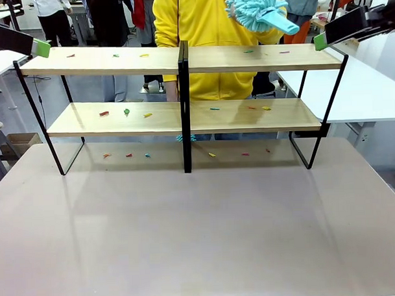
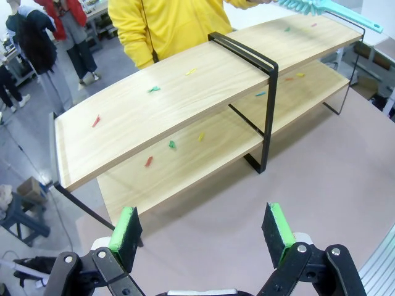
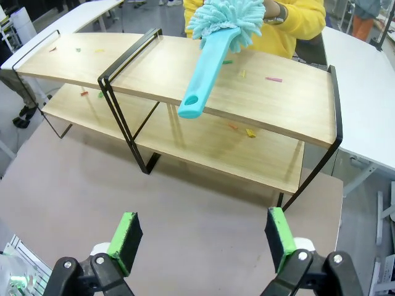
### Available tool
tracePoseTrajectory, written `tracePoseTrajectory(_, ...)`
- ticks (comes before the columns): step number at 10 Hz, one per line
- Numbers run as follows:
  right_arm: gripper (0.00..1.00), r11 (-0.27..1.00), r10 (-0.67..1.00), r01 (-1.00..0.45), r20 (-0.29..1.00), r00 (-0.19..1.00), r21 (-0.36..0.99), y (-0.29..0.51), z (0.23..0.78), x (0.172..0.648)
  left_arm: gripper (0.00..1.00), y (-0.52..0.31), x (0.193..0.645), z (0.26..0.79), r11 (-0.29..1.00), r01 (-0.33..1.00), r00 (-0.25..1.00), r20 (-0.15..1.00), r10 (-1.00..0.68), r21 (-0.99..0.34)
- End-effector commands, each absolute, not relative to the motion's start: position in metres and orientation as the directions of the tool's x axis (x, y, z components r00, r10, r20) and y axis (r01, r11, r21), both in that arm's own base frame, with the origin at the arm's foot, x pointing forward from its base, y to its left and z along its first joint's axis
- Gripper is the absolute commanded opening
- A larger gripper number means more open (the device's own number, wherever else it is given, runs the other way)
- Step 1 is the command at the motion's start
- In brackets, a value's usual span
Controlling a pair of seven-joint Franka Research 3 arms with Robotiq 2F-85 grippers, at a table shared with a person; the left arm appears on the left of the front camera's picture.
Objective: Clean the shelves.
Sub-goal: Pick up the Duster when the human hands it over.
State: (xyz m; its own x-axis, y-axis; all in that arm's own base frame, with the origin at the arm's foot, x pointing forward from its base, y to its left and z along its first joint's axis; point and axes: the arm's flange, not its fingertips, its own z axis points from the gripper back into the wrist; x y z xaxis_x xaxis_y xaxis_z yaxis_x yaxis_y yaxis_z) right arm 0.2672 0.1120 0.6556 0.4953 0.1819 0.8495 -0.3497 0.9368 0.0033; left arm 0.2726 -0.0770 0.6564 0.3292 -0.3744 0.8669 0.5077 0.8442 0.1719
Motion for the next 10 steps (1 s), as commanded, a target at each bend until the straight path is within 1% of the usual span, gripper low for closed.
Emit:
tracePoseTrajectory(1,1.00,0.815,-0.008,-0.386,0.675,0.738,0.433,0.091,0.682,0.275,1.00,-0.077,0.272,0.657,0.840,0.512,0.323,0.865,-0.384,0.182)
tracePoseTrajectory(2,1.00,0.543,-0.264,-0.225,0.420,0.868,0.809,0.084,0.709,0.304,1.00,-0.077,0.272,0.657,0.840,0.512,0.323,0.865,-0.384,0.182)
tracePoseTrajectory(3,1.00,0.405,-0.439,-0.054,0.246,0.864,0.913,0.083,0.719,0.324,1.00,-0.077,0.272,0.657,0.840,0.512,0.323,0.865,-0.384,0.182)
tracePoseTrajectory(4,1.00,0.160,-0.357,-0.011,0.068,0.932,0.987,0.076,0.723,0.330,1.00,-0.077,0.272,0.657,0.840,0.512,0.323,0.865,-0.384,0.182)
tracePoseTrajectory(5,1.00,0.798,-0.085,-0.395,0.734,0.674,0.455,0.083,0.696,0.297,1.00,-0.077,0.272,0.657,0.840,0.512,0.323,0.865,-0.384,0.182)
tracePoseTrajectory(6,1.00,0.707,-0.164,-0.388,0.670,0.724,0.592,0.075,0.714,0.315,1.00,-0.077,0.272,0.657,0.840,0.512,0.323,0.865,-0.384,0.182)
tracePoseTrajectory(7,1.00,0.781,-0.133,-0.351,0.687,0.715,0.516,0.082,0.715,0.303,1.00,-0.077,0.272,0.657,0.840,0.512,0.323,0.865,-0.384,0.182)
tracePoseTrajectory(8,1.00,0.735,-0.148,-0.302,0.577,0.803,0.607,0.079,0.719,0.326,1.00,-0.077,0.272,0.657,0.840,0.512,0.323,0.865,-0.384,0.182)
tracePoseTrajectory(9,1.00,0.706,-0.169,-0.232,0.477,0.862,0.669,0.076,0.719,0.356,1.00,-0.077,0.272,0.657,0.840,0.512,0.323,0.865,-0.384,0.182)
tracePoseTrajectory(10,1.00,0.682,-0.177,-0.194,0.417,0.892,0.705,0.075,0.715,0.388,1.00,-0.077,0.272,0.657,0.840,0.512,0.323,0.865,-0.384,0.182)
